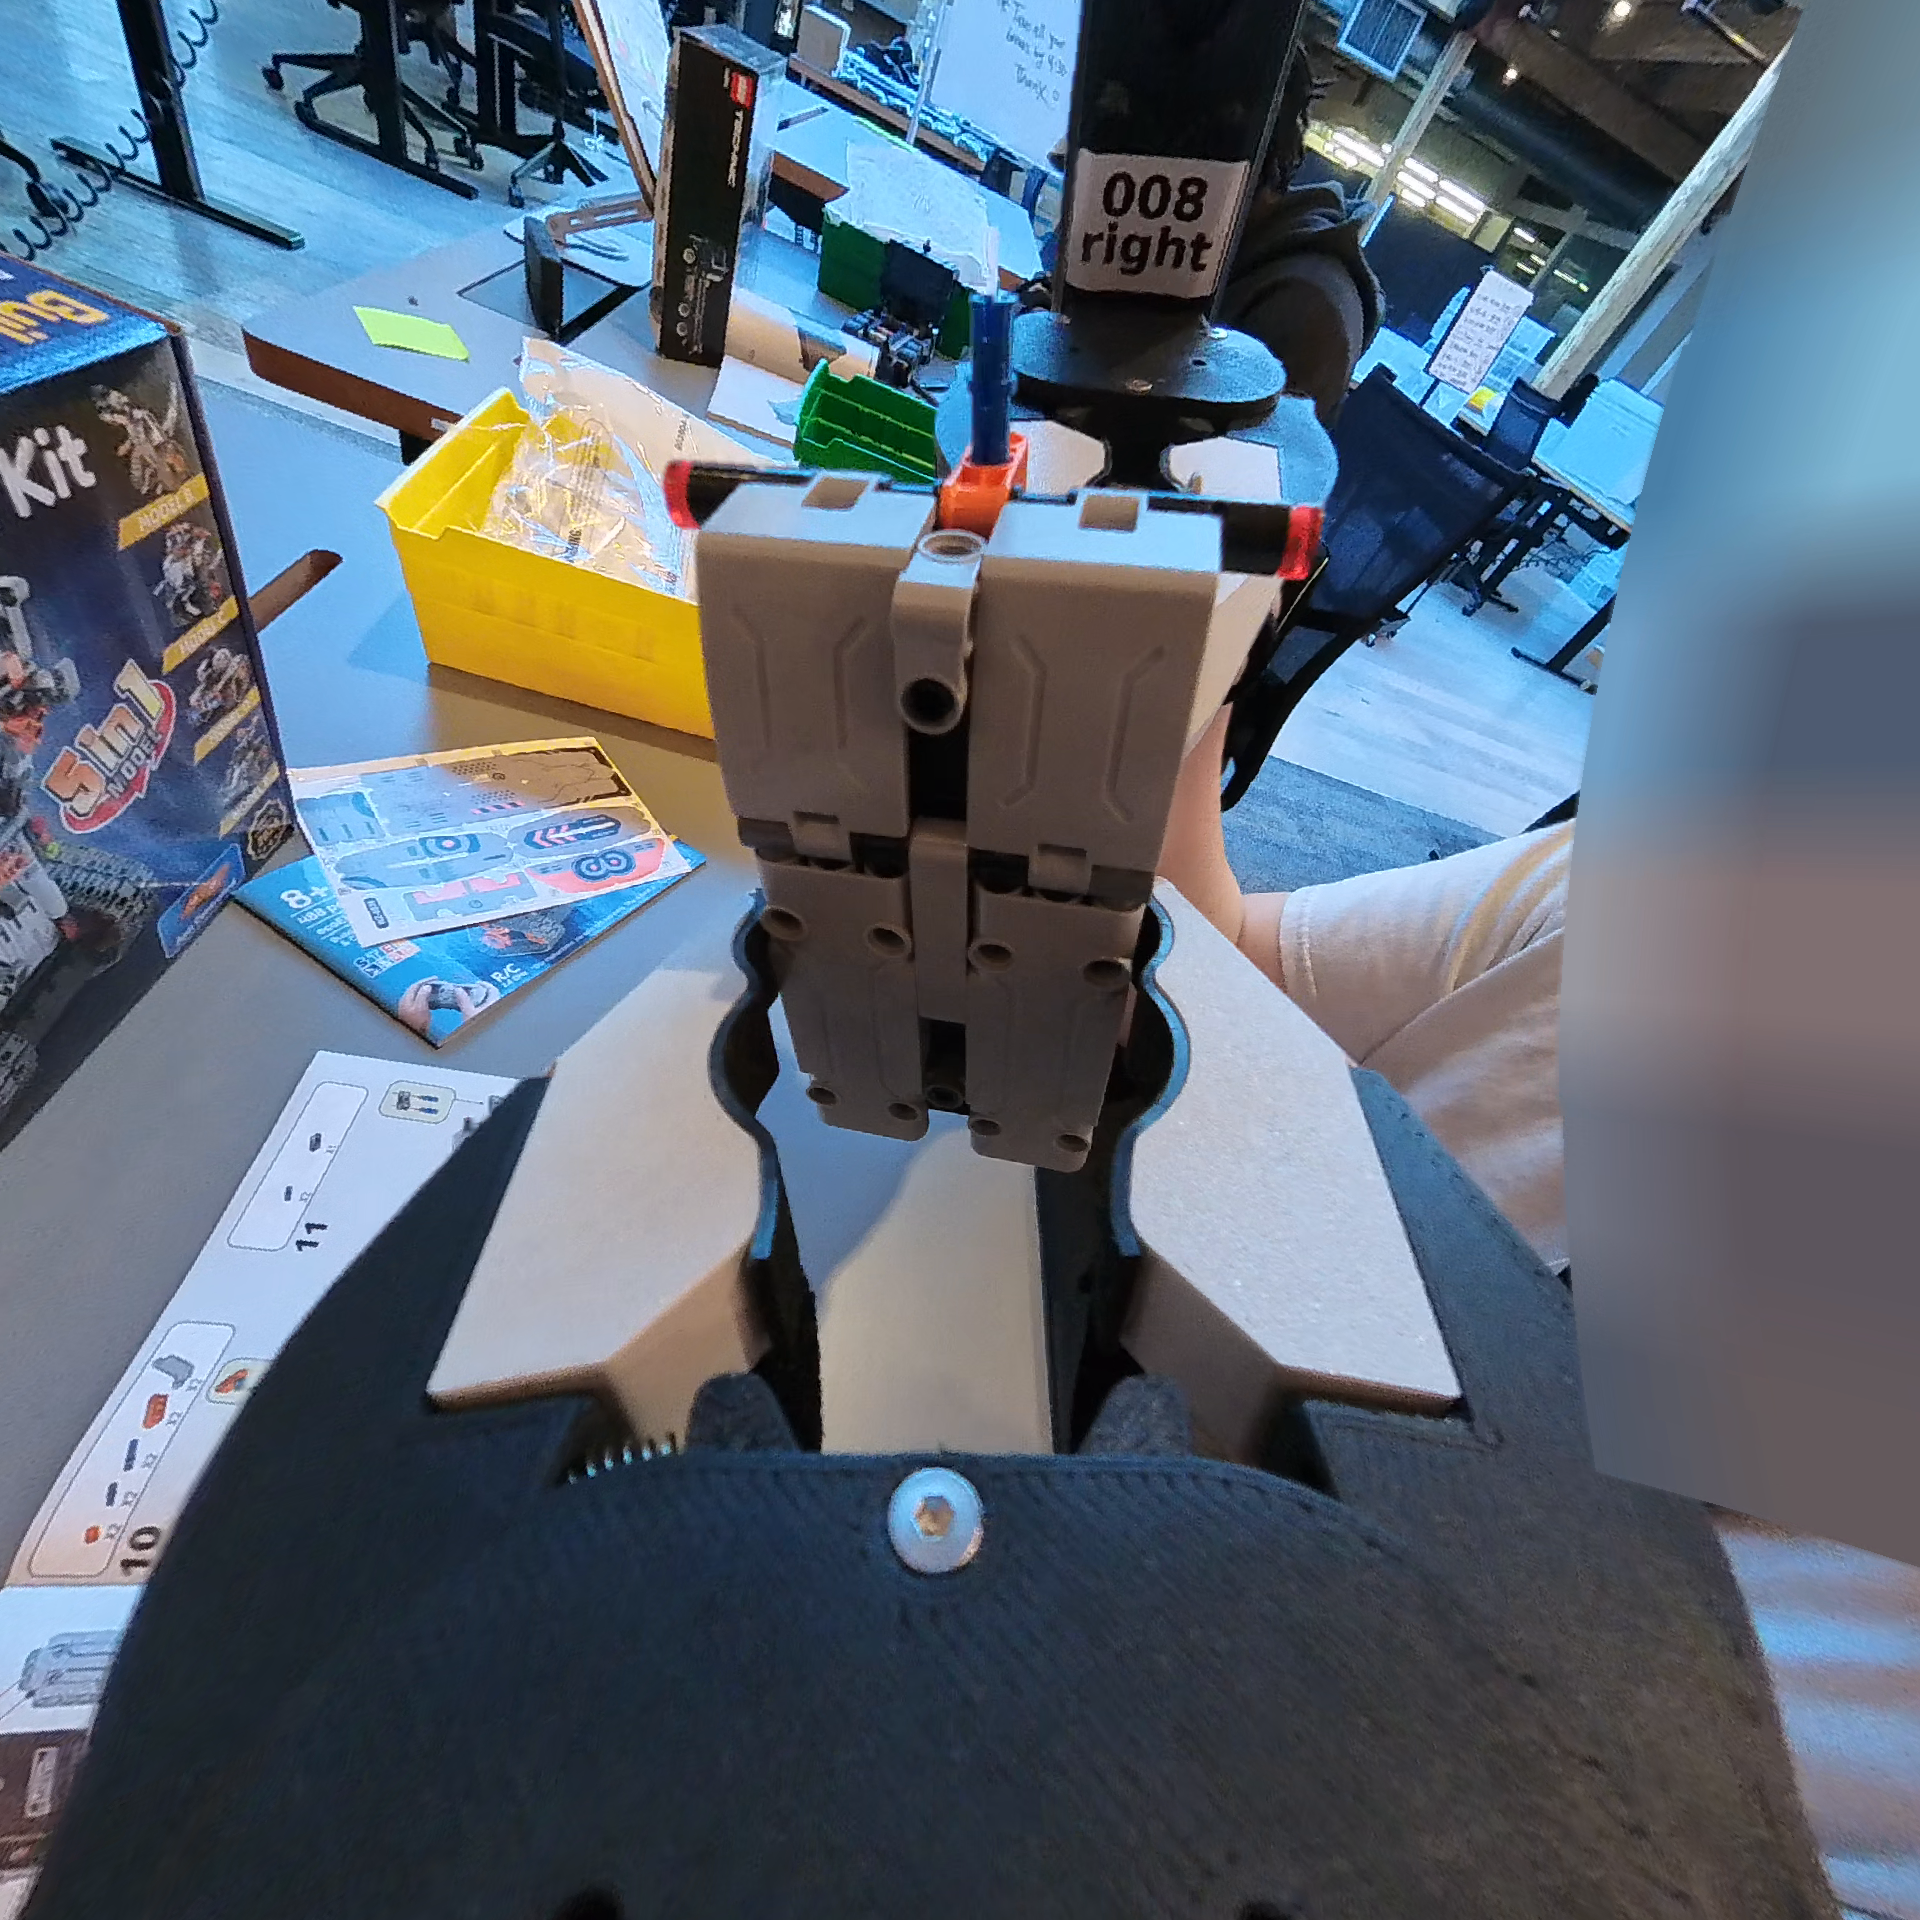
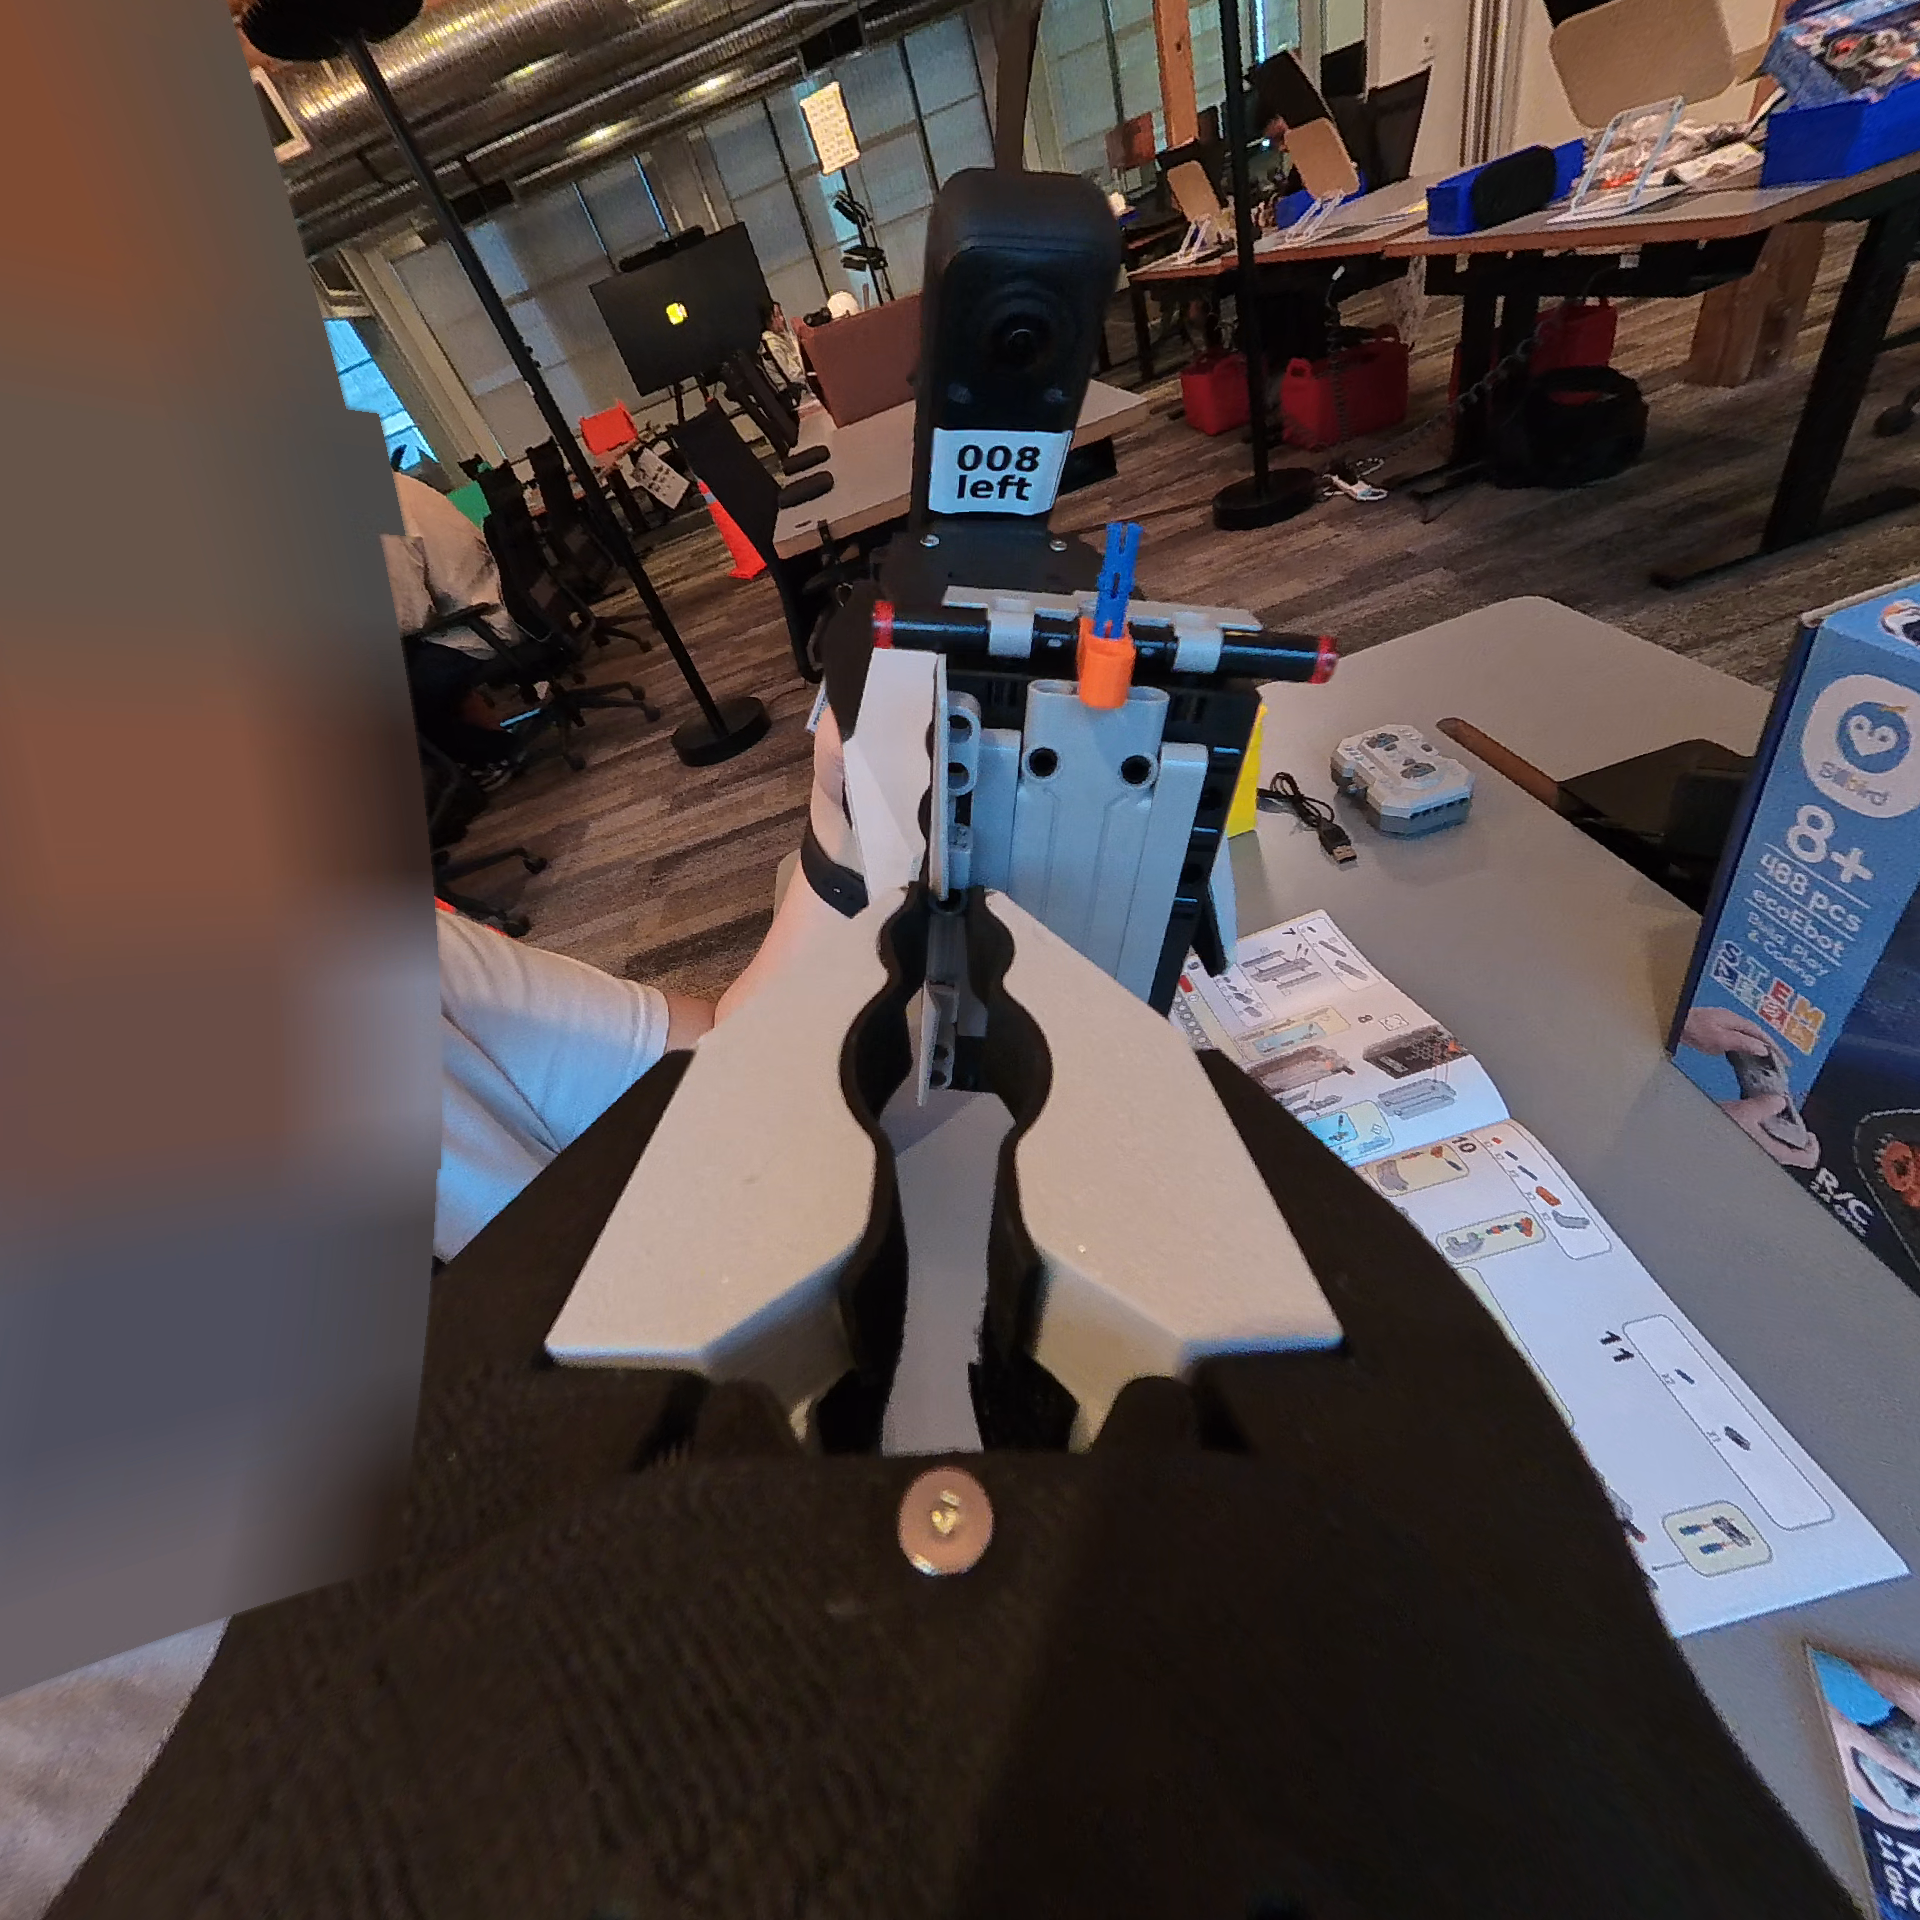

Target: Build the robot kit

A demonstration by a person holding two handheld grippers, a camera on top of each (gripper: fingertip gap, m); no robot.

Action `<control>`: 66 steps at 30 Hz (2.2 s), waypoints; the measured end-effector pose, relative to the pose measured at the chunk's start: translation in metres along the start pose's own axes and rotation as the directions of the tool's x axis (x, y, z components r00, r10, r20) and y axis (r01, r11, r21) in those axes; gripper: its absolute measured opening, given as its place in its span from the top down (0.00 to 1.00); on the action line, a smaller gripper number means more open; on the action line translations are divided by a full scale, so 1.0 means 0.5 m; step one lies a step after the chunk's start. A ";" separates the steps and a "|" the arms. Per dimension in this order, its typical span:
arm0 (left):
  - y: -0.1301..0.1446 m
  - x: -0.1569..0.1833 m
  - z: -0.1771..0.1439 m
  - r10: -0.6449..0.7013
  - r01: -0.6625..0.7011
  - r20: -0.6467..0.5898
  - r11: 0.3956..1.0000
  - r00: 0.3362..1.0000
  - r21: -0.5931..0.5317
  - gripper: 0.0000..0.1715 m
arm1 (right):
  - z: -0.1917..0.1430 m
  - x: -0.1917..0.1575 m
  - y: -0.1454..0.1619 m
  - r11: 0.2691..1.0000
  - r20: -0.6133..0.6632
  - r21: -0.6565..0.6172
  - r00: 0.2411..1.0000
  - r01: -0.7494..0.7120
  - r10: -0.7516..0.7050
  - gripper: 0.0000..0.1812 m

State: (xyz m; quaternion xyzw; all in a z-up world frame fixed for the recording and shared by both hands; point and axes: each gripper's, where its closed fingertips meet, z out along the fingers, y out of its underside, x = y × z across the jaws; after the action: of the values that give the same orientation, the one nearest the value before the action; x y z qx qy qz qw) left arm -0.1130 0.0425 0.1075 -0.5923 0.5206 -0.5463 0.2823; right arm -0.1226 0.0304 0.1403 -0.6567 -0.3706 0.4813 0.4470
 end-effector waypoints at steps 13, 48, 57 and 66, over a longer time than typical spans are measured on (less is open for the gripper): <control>0.043 -0.021 0.005 -0.039 0.044 0.075 0.997 0.996 -0.065 0.62 | 0.007 0.016 0.031 0.999 0.020 -0.038 1.000 0.002 -0.001 0.98; 0.423 -0.096 0.096 -0.145 0.163 0.142 0.979 0.979 -0.125 0.57 | 0.059 0.082 0.442 0.950 0.078 -0.283 0.983 -0.136 0.164 0.97; 0.409 -0.094 0.086 -0.156 0.167 0.123 0.983 0.980 -0.080 0.59 | 0.063 0.081 0.447 0.954 0.105 -0.277 0.983 -0.116 0.150 0.97; 0.409 -0.088 0.087 -0.216 0.220 0.066 0.973 0.974 -0.066 0.60 | 0.063 0.078 0.441 0.944 0.126 -0.294 0.973 -0.148 0.192 0.97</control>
State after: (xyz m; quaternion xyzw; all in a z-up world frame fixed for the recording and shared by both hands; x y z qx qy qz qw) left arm -0.1291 0.0120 -0.1032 -0.6715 0.4636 -0.5371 0.2137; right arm -0.1305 0.0018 -0.0837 -0.7046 -0.4103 0.5091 0.2756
